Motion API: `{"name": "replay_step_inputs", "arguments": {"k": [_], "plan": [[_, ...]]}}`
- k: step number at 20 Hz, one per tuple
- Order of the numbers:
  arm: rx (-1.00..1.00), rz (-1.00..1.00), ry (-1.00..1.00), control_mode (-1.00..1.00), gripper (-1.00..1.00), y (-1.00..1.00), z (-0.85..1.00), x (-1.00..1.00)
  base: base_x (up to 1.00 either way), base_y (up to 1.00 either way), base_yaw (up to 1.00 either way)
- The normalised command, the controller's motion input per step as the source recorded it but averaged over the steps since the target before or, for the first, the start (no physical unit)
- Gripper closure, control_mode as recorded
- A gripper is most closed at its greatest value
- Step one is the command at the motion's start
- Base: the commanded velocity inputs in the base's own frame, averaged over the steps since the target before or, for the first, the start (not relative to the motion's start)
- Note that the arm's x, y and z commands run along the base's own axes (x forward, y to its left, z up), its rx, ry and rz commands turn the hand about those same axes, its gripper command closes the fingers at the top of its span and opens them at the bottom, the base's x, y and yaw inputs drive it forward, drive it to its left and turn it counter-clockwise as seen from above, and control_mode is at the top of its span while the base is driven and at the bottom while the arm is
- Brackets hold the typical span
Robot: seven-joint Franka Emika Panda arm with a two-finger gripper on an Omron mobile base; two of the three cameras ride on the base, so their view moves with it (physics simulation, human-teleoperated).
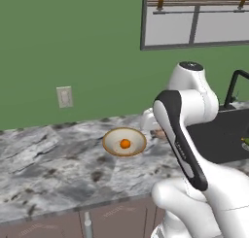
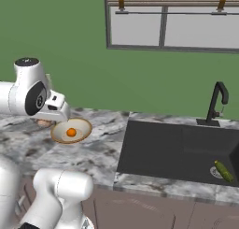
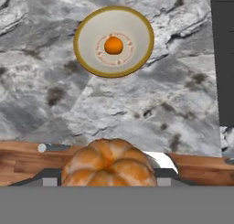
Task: Pick the tangerines from the cabinet and place them in one bowl. Pick the cucumber from the sink and place it in the other bowl.
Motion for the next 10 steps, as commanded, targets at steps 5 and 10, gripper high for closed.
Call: {"name": "replay_step_inputs", "arguments": {"k": [5, 10], "plan": [[0.0, 0.02, -0.07, -1.0, 1.0, 0.06, -0.16, 0.66, 0.0, 0.0, 0.0], [-0.1, -0.03, -0.01, -1.0, 1.0, 0.19, -0.04, 0.48, 0.0, 0.0, 0.0]]}}
